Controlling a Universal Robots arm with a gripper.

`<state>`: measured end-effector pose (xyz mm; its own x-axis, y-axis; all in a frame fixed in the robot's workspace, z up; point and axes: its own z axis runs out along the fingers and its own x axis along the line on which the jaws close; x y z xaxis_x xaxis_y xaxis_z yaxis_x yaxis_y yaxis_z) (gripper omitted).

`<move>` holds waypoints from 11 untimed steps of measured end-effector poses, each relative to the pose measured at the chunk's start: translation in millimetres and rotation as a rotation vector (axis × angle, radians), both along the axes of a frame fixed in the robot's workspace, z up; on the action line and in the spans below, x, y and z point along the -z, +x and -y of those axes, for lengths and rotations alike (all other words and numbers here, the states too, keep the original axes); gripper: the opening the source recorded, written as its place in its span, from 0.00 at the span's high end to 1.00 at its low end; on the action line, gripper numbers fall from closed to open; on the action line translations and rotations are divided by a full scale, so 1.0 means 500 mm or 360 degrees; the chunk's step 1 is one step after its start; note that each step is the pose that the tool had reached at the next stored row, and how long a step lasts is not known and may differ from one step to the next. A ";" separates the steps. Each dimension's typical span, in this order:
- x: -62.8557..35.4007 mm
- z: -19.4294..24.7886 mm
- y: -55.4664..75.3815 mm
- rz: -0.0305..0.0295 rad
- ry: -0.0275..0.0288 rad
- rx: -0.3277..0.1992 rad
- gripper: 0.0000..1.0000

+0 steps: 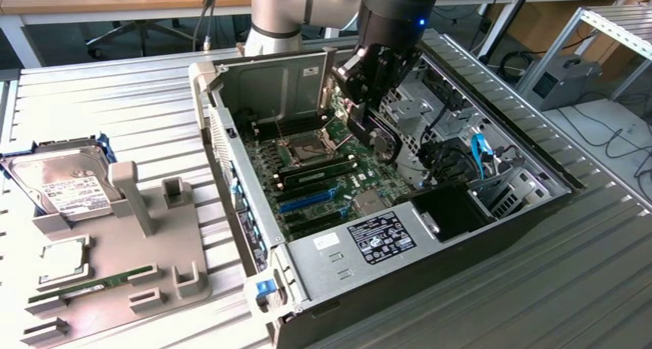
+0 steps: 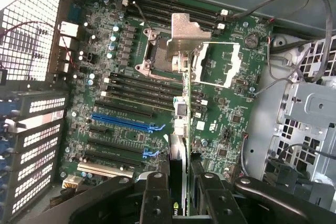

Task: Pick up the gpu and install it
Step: 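Insert the gpu into the slot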

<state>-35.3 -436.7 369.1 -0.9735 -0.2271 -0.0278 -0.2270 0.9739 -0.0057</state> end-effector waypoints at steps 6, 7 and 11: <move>0.000 0.0000 0.000 0.00000 0.00000 -0.0016 0.74; 0.000 0.0000 0.000 0.00000 0.00000 -0.0021 0.74; 0.000 0.0000 0.000 -0.00001 0.00000 -0.0033 0.74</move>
